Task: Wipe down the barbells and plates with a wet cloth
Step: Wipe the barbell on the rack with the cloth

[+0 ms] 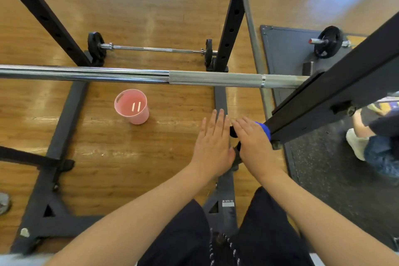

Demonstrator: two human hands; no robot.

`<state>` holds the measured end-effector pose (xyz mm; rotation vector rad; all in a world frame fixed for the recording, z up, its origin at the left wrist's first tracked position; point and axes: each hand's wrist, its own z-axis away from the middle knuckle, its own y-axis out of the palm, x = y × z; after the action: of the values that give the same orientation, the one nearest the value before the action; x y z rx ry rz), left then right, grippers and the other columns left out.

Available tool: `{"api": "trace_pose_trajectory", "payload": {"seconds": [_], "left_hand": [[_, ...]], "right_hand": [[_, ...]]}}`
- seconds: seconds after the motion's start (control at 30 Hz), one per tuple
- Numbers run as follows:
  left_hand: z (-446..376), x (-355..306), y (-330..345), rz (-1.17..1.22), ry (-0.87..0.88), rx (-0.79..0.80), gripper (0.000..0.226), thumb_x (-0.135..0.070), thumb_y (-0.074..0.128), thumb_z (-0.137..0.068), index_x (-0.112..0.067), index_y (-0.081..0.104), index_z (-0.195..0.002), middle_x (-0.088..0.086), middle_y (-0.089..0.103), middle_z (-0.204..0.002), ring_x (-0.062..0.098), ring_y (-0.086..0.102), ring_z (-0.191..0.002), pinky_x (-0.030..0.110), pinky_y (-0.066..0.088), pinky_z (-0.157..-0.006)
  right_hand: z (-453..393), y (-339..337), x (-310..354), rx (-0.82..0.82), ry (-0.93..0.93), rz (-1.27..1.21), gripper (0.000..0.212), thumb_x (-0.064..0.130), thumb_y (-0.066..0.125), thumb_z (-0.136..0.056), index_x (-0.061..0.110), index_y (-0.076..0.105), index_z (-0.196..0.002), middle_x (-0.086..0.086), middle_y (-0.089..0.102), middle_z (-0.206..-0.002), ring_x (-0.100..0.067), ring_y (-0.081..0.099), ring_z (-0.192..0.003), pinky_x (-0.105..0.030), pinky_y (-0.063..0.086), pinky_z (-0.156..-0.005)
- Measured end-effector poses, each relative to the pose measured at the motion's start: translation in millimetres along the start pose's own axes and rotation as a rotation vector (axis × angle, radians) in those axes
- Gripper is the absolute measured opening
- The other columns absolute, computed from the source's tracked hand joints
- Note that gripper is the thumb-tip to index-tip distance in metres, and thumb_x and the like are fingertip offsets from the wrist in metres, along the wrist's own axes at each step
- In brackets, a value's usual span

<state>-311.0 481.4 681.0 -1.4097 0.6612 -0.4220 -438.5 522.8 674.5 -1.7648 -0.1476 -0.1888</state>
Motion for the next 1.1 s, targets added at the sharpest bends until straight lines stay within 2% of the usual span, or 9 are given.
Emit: {"api": "trace_pose_trajectory", "payload": {"seconds": [0.1,0.17,0.3,0.43,0.57,0.77,0.87,1.03,1.1], "left_hand": [[0.0,-8.7,27.6,-0.072,-0.051,-0.052,0.072,-0.044,0.028,-0.086,0.0,0.036,-0.142,0.02,0.03,-0.15,0.032,0.024,-0.141,0.045,0.01,-0.114],[1.4,-16.2,46.0,-0.071,-0.087,-0.074,0.074,-0.047,0.029,-0.084,0.002,0.042,-0.138,0.022,0.037,-0.146,0.034,0.034,-0.137,0.045,0.018,-0.113],[6.1,-44.0,63.8,-0.068,-0.242,-0.136,0.072,-0.046,0.034,-0.086,0.003,0.032,-0.139,0.024,0.038,-0.145,0.037,0.035,-0.135,0.046,0.021,-0.112],[17.7,-100.5,66.5,-0.089,-0.376,-0.127,0.071,-0.044,0.032,-0.087,0.005,0.041,-0.137,0.024,0.039,-0.144,0.037,0.036,-0.135,0.051,0.034,-0.108],[10.3,-167.4,55.3,-0.074,-0.46,-0.172,0.067,-0.038,0.032,-0.088,0.006,0.037,-0.138,0.025,0.036,-0.146,0.036,0.032,-0.137,0.051,0.039,-0.104],[-23.2,-246.9,48.2,-0.086,-0.431,-0.256,0.069,-0.037,0.034,-0.088,0.001,0.017,-0.144,0.023,0.025,-0.151,0.031,0.016,-0.143,0.041,0.02,-0.116],[-50.8,-281.8,38.8,-0.064,-0.384,-0.311,0.067,-0.036,0.034,-0.088,0.0,0.021,-0.143,0.022,0.021,-0.152,0.032,0.015,-0.143,0.042,0.019,-0.117],[-82.4,-320.7,26.2,-0.104,-0.34,-0.362,0.069,-0.039,0.032,-0.089,0.003,0.028,-0.143,0.019,0.027,-0.151,0.031,0.023,-0.141,0.047,0.019,-0.11],[-94.6,-325.1,22.1,-0.15,-0.301,-0.382,0.069,-0.04,0.032,-0.089,0.002,0.027,-0.143,0.019,0.029,-0.151,0.032,0.026,-0.14,0.044,0.021,-0.11]], "right_hand": [[1.8,17.6,-18.3,-0.029,-0.072,-0.001,0.059,-0.016,0.069,-0.063,-0.005,0.06,-0.12,-0.02,0.062,-0.12,-0.038,0.057,-0.115,-0.051,0.044,-0.098],[3.9,27.7,-33.9,-0.045,-0.168,-0.016,0.049,-0.01,0.057,-0.07,-0.006,0.06,-0.119,-0.021,0.062,-0.12,-0.038,0.057,-0.115,-0.053,0.048,-0.093],[11.7,33.7,-68.0,-0.055,-0.31,-0.083,0.056,-0.016,0.063,-0.065,-0.007,0.059,-0.121,-0.022,0.06,-0.124,-0.039,0.055,-0.118,-0.053,0.038,-0.101],[29.5,9.3,-91.2,-0.09,-0.495,-0.151,0.048,0.001,0.036,-0.075,-0.004,0.064,-0.115,-0.019,0.064,-0.118,-0.036,0.06,-0.112,-0.049,0.043,-0.095],[43.8,-18.4,-127.9,-0.078,-0.584,-0.274,0.047,-0.002,0.048,-0.07,-0.004,0.065,-0.114,-0.017,0.066,-0.116,-0.035,0.061,-0.11,-0.046,0.04,-0.096],[48.8,-65.3,-197.1,-0.058,-0.563,-0.375,0.051,-0.008,0.058,-0.068,-0.001,0.063,-0.118,-0.015,0.065,-0.118,-0.034,0.06,-0.113,-0.047,0.036,-0.1],[51.2,-87.9,-235.0,-0.127,-0.458,-0.397,0.045,-0.005,0.055,-0.073,0.0,0.064,-0.117,-0.016,0.064,-0.12,-0.032,0.059,-0.114,-0.045,0.044,-0.099],[47.9,-121.5,-279.9,-0.216,-0.362,-0.449,0.06,-0.019,0.068,-0.067,-0.001,0.059,-0.123,-0.016,0.06,-0.125,-0.034,0.054,-0.12,-0.042,0.039,-0.103],[38.3,-140.1,-295.4,-0.301,-0.314,-0.471,0.049,-0.011,0.06,-0.078,-0.001,0.057,-0.126,-0.016,0.058,-0.127,-0.033,0.052,-0.121,-0.044,0.041,-0.103]]}}
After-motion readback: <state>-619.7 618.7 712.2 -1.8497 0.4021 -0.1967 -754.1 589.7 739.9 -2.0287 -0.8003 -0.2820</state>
